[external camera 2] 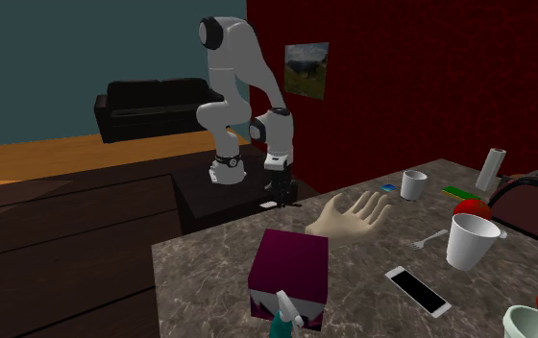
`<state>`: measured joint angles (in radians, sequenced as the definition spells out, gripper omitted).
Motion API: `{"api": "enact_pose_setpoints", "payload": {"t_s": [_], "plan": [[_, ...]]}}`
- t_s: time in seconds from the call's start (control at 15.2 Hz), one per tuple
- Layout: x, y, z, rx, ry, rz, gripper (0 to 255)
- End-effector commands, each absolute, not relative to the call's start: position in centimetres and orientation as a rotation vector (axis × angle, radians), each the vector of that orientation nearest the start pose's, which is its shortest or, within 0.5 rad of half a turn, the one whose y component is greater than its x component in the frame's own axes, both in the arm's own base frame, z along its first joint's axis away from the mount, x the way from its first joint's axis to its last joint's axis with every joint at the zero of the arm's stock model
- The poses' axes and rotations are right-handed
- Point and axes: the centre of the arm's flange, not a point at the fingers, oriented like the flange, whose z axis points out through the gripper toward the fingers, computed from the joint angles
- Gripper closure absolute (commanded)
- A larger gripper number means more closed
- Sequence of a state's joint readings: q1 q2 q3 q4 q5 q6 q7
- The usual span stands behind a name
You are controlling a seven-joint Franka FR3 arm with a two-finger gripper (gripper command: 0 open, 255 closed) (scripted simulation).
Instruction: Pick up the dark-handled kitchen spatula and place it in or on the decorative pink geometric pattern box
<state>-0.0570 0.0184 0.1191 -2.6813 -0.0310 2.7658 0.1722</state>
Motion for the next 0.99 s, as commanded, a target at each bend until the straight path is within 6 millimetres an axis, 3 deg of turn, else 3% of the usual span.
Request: {"api": "enact_pose_setpoints", "payload": {"t_s": [0.0, 0.92], "plan": [[42.1, 2.8, 24.5, -3.139, 0.128, -0.104, 255], [42.1, 2.8, 31.9, -3.139, 0.128, -0.104, 255]]}}
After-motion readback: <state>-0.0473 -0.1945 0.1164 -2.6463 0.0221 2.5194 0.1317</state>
